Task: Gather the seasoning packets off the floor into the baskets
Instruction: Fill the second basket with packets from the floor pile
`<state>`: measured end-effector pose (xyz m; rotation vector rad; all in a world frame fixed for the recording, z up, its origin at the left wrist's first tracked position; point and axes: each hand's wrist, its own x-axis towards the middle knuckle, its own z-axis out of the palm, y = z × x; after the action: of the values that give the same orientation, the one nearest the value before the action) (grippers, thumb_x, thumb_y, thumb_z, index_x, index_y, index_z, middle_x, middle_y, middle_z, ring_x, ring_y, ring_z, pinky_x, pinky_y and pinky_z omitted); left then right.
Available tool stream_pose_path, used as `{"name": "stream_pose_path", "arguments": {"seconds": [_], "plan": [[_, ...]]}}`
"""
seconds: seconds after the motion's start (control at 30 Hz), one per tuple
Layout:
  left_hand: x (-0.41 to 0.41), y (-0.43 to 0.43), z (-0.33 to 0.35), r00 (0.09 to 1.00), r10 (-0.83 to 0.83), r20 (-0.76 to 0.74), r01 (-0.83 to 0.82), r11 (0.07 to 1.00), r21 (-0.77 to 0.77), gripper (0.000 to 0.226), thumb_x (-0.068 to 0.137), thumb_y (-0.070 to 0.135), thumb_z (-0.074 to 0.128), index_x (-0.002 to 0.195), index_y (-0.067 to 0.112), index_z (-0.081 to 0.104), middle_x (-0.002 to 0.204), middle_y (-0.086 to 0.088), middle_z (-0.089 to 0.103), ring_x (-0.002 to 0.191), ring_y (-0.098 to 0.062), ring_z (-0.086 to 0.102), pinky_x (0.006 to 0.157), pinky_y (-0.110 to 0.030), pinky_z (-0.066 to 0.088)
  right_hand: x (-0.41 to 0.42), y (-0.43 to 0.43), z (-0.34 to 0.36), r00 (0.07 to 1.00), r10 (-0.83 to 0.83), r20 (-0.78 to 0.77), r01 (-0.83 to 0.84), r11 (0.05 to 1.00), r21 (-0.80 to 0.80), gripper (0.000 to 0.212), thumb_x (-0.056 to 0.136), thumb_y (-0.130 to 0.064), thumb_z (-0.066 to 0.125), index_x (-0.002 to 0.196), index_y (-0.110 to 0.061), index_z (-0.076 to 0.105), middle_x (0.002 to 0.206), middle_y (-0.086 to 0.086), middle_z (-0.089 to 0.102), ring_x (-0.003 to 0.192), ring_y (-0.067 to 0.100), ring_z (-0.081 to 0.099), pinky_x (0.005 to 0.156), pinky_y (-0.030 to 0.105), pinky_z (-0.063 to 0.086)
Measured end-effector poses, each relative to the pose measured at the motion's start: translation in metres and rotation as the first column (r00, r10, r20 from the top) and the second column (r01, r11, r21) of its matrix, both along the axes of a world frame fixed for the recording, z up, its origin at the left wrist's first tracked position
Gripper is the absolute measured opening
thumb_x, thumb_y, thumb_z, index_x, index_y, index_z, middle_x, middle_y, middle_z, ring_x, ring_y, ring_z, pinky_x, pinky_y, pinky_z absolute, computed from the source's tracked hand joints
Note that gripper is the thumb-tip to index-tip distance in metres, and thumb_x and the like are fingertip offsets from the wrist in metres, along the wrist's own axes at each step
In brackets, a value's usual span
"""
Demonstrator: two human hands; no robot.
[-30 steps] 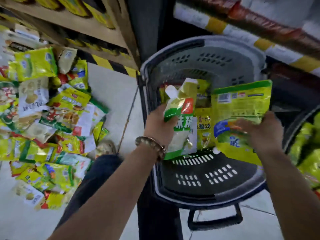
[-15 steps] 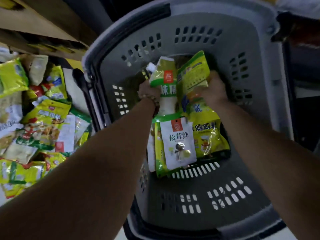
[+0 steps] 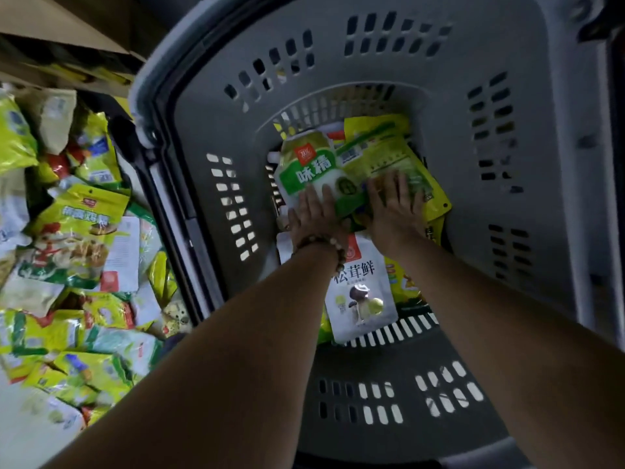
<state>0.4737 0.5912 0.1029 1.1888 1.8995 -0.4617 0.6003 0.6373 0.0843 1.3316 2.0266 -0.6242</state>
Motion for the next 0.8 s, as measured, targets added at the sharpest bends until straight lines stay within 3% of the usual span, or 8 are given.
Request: {"name": "stream_pose_path", "arguments": {"seconds": [0.17, 0.3, 0.43, 0.53, 0.6, 0.7, 0.8], "plan": [[-0.009, 0.004, -0.016, 0.998, -0.068, 0.006, 0.068, 0.995, -0.066, 0.074, 0.096, 0.052, 0.024, 0.147, 0.019, -0.018, 0.154, -0.01, -0.024, 0.143, -0.025, -0.018, 0.115, -0.044, -0.007, -0.007, 0.011, -0.013, 0.998, -0.063, 0.005, 0.063, 0.996, -0.062, 0.07, 0.099, -0.052, 0.027, 0.15, -0.027, -0.014, 0.157, 0.01, -0.021, 0.144, 0.032, -0.019, 0.114, 0.053, -0.01], [-0.02, 0.018, 0.004, 0.995, -0.044, 0.086, 0.053, 0.993, -0.105, 0.073, 0.096, 0.05, 0.03, 0.149, 0.02, -0.012, 0.156, -0.011, -0.017, 0.145, -0.027, -0.01, 0.117, -0.046, 0.001, -0.01, 0.012, 0.002, 0.97, -0.243, -0.01, 0.242, 0.969, -0.055, 0.07, 0.099, -0.037, 0.04, 0.152, -0.022, -0.004, 0.159, 0.012, -0.011, 0.145, 0.031, -0.013, 0.116, 0.051, -0.005], [-0.028, 0.024, 0.053, 0.96, 0.168, 0.225, -0.194, 0.976, 0.097, 0.066, 0.094, 0.034, 0.041, 0.15, 0.016, 0.011, 0.157, -0.012, 0.01, 0.143, -0.03, 0.016, 0.114, -0.045, 0.024, -0.018, 0.013, 0.046, 0.912, -0.386, -0.137, 0.39, 0.921, 0.005, 0.065, 0.096, -0.026, 0.046, 0.151, -0.015, 0.014, 0.158, 0.016, 0.005, 0.145, 0.035, 0.007, 0.117, 0.049, 0.011], [-0.035, 0.022, 0.113, 0.928, 0.166, 0.333, -0.255, 0.936, 0.242, 0.064, 0.089, 0.039, 0.05, 0.145, 0.018, 0.028, 0.148, -0.011, 0.035, 0.133, -0.03, 0.036, 0.107, -0.043, 0.036, -0.03, 0.003, 0.093, 0.897, -0.367, -0.246, 0.383, 0.923, 0.021, 0.065, 0.094, -0.026, 0.053, 0.15, -0.015, 0.021, 0.158, 0.014, 0.013, 0.141, 0.037, 0.022, 0.109, 0.049, 0.031], [-0.048, 0.014, 0.159, 0.894, 0.2, 0.401, -0.342, 0.883, 0.321, 0.062, 0.089, 0.034, 0.053, 0.144, 0.019, 0.031, 0.149, -0.006, 0.035, 0.134, -0.026, 0.035, 0.107, -0.04, 0.036, -0.043, -0.007, 0.13, 0.847, -0.394, -0.357, 0.426, 0.905, 0.011, 0.066, 0.094, -0.021, 0.054, 0.15, -0.016, 0.021, 0.157, 0.012, 0.017, 0.139, 0.034, 0.028, 0.105, 0.046, 0.037], [-0.081, -0.015, 0.221, 0.86, 0.257, 0.441, -0.465, 0.751, 0.469, 0.06, 0.088, 0.027, 0.058, 0.143, 0.019, 0.036, 0.149, -0.002, 0.035, 0.136, -0.02, 0.033, 0.11, -0.033, 0.032, -0.074, -0.023, 0.189, 0.774, -0.377, -0.509, 0.46, 0.887, 0.043, 0.065, 0.092, -0.015, 0.058, 0.149, -0.015, 0.026, 0.155, 0.011, 0.025, 0.139, 0.028, 0.031, 0.108, 0.039, 0.035], [-0.133, -0.058, 0.25, 0.824, 0.352, 0.444, -0.553, 0.67, 0.495, 0.058, 0.085, 0.022, 0.062, 0.14, 0.017, 0.042, 0.147, -0.004, 0.039, 0.133, -0.02, 0.037, 0.107, -0.024, 0.028, -0.117, -0.043, 0.24, 0.733, -0.37, -0.57, 0.471, 0.882, 0.033, 0.064, 0.092, -0.016, 0.058, 0.148, -0.022, 0.027, 0.153, 0.005, 0.029, 0.135, 0.021, 0.034, 0.105, 0.029, 0.033]]}}
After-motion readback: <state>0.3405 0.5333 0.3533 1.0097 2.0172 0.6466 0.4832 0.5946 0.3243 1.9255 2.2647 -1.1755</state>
